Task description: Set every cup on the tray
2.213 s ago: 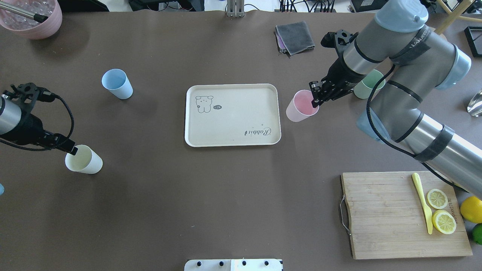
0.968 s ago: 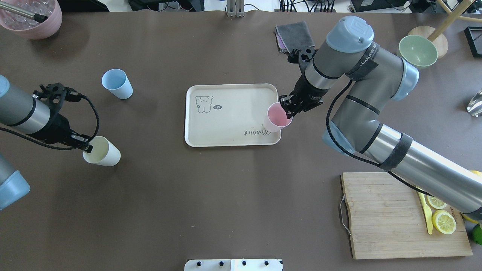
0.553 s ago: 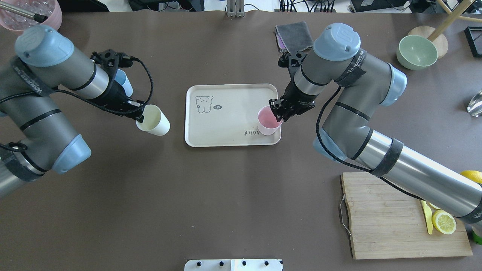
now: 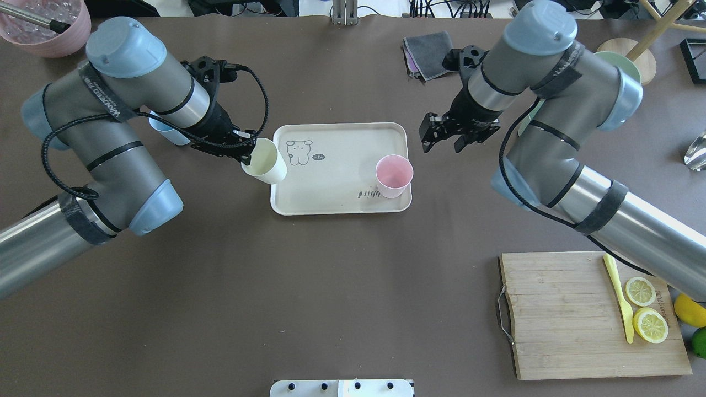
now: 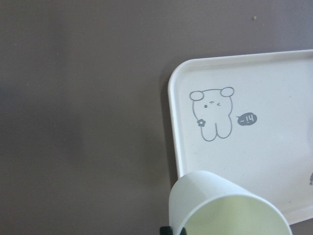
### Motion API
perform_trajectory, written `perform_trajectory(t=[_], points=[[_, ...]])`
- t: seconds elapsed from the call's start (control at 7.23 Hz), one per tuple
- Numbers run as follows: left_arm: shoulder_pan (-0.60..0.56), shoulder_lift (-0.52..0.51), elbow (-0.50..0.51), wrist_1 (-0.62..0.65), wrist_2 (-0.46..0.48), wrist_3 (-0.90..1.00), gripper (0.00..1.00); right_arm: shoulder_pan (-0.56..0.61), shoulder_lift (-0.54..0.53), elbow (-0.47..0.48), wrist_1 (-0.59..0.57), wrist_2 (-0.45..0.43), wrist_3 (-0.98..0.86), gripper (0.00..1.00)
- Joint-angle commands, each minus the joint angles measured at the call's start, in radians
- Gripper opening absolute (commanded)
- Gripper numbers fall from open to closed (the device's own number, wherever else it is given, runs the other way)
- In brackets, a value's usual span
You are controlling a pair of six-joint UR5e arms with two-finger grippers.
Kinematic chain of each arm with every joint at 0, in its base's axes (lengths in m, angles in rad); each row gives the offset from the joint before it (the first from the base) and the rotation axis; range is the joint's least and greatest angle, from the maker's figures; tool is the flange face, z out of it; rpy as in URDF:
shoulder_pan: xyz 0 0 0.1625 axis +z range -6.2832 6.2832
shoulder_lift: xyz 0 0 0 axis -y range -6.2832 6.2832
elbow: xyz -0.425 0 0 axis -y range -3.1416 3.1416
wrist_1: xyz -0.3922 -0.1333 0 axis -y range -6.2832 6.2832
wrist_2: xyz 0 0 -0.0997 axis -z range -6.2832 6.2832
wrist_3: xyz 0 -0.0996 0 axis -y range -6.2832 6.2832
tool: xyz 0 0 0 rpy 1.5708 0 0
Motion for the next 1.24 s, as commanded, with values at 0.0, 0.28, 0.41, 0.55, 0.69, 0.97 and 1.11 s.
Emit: perform_trajectory(t=[0.0,0.28,0.41,0.55,0.69,0.97,1.11], points=[[0.039,-0.017,0.023,0.0,0.064,-0.039,0.58,0.086,-0.062,-0.028,-0.008,0.006,-0.09,1.0],[0.051,-0.032,0.017,0.015,0.092,-0.072,0.97,0.149,-0.073,-0.098,-0.008,-0.02,-0.16,0.97],[0.048,-0.032,0.013,0.023,0.093,-0.072,0.97,0.151,-0.072,-0.133,-0.005,-0.043,-0.186,0.92],[0.039,-0.032,0.014,0.025,0.095,-0.07,0.97,0.154,-0.066,-0.165,0.003,-0.058,-0.197,0.88],[0.035,-0.031,0.017,0.025,0.101,-0.067,0.97,0.152,-0.058,-0.19,0.003,-0.06,-0.19,0.85],[0.035,-0.031,0.017,0.025,0.103,-0.067,0.97,0.149,-0.05,-0.216,0.006,-0.06,-0.188,0.65],[0.033,-0.026,0.016,0.025,0.104,-0.067,0.97,0.14,-0.059,-0.218,0.006,-0.061,-0.19,0.28]])
